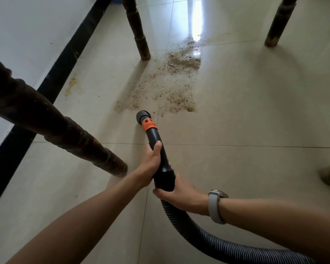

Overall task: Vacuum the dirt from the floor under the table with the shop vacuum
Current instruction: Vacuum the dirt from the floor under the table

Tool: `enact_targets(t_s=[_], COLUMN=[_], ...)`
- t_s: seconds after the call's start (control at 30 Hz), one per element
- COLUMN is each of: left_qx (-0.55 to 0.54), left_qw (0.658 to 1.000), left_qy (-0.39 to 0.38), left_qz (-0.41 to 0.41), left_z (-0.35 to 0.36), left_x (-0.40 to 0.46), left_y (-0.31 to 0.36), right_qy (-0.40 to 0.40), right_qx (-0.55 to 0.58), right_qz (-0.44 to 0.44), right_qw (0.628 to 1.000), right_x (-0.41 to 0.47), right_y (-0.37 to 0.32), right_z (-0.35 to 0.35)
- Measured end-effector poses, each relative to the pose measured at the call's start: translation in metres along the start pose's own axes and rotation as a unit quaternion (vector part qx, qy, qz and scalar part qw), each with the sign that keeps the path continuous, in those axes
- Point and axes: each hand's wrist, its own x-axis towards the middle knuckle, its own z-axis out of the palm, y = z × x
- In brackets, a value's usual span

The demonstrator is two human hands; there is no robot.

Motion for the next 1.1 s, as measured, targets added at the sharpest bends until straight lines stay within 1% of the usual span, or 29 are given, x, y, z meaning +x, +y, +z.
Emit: enact_targets(t_s=[0.07, 0.1, 0.13, 0.2, 0.23, 0.27, 0.3, 0.33, 0.4, 0.47, 0.5, 0.53, 0.6, 0.67, 0.73, 0.8, 0.87, 0.93, 1.0, 1.1], left_qx=[0.006, 0.008, 0.014, 0.037, 0.051, 0.063, 0.069, 0.073, 0.088, 0.112, 0.125, 0.137, 0.165, 0.195, 0.201, 0.201, 0.178, 0.154, 0.143, 0.107], left_qw=[1.000, 1.000, 0.999, 0.997, 0.996, 0.995, 0.994, 0.993, 0.991, 0.985, 0.982, 0.977, 0.967, 0.957, 0.954, 0.952, 0.956, 0.959, 0.954, 0.949], left_qy=[-0.018, -0.025, -0.035, -0.060, -0.070, -0.079, -0.085, -0.090, -0.102, -0.124, -0.140, -0.158, -0.189, -0.200, -0.205, -0.218, -0.226, -0.239, -0.264, -0.294], left_qz=[0.004, 0.005, 0.008, 0.013, 0.015, 0.017, 0.019, 0.020, 0.025, 0.029, 0.030, 0.034, 0.053, 0.083, 0.089, 0.078, 0.051, 0.019, 0.004, -0.023], left_z=[0.003, 0.004, 0.005, 0.004, 0.003, 0.003, 0.002, 0.002, 0.002, 0.002, 0.003, 0.006, 0.014, 0.023, 0.027, 0.028, 0.031, 0.035, 0.038, 0.038], left_x=[-0.005, -0.007, -0.009, -0.012, -0.013, -0.015, -0.016, -0.016, -0.016, -0.019, -0.021, -0.024, -0.031, -0.031, -0.027, -0.025, -0.026, -0.029, -0.031, -0.033], left_y=[-0.001, -0.002, -0.003, -0.005, -0.006, -0.007, -0.007, -0.008, -0.008, -0.008, -0.009, -0.009, -0.010, -0.010, -0.007, -0.005, -0.007, -0.009, -0.014, -0.020], right_qy=[-0.033, -0.063, -0.108, -0.206, -0.241, -0.256, -0.245, -0.211, -0.101, 0.024, 0.072, 0.100, 0.106, 0.101, 0.129, 0.177, 0.222, 0.249, 0.271, 0.291], right_qx=[0.036, 0.053, 0.069, 0.068, 0.048, 0.027, 0.010, -0.002, 0.004, 0.069, 0.105, 0.137, 0.194, 0.243, 0.259, 0.233, 0.216, 0.254, 0.295, 0.299], right_qz=[-0.037, -0.040, -0.023, 0.057, 0.096, 0.127, 0.151, 0.169, 0.182, 0.173, 0.163, 0.153, 0.139, 0.148, 0.150, 0.138, 0.134, 0.127, 0.121, 0.133], right_qw=[0.998, 0.996, 0.992, 0.975, 0.965, 0.958, 0.958, 0.963, 0.978, 0.982, 0.978, 0.974, 0.965, 0.953, 0.945, 0.946, 0.941, 0.926, 0.908, 0.899], right_x=[-0.007, -0.009, -0.013, -0.015, -0.014, -0.012, -0.008, -0.003, 0.008, 0.021, 0.029, 0.036, 0.048, 0.055, 0.060, 0.063, 0.067, 0.069, 0.068, 0.066], right_y=[-0.001, -0.002, -0.003, -0.001, 0.001, 0.003, 0.006, 0.007, 0.009, 0.006, 0.001, -0.005, -0.020, -0.031, -0.033, -0.031, -0.028, -0.027, -0.027, -0.024], right_z=[-0.006, -0.010, -0.016, -0.032, -0.041, -0.051, -0.061, -0.072, -0.090, -0.105, -0.108, -0.109, -0.103, -0.093, -0.085, -0.082, -0.084, -0.091, -0.105, -0.123])
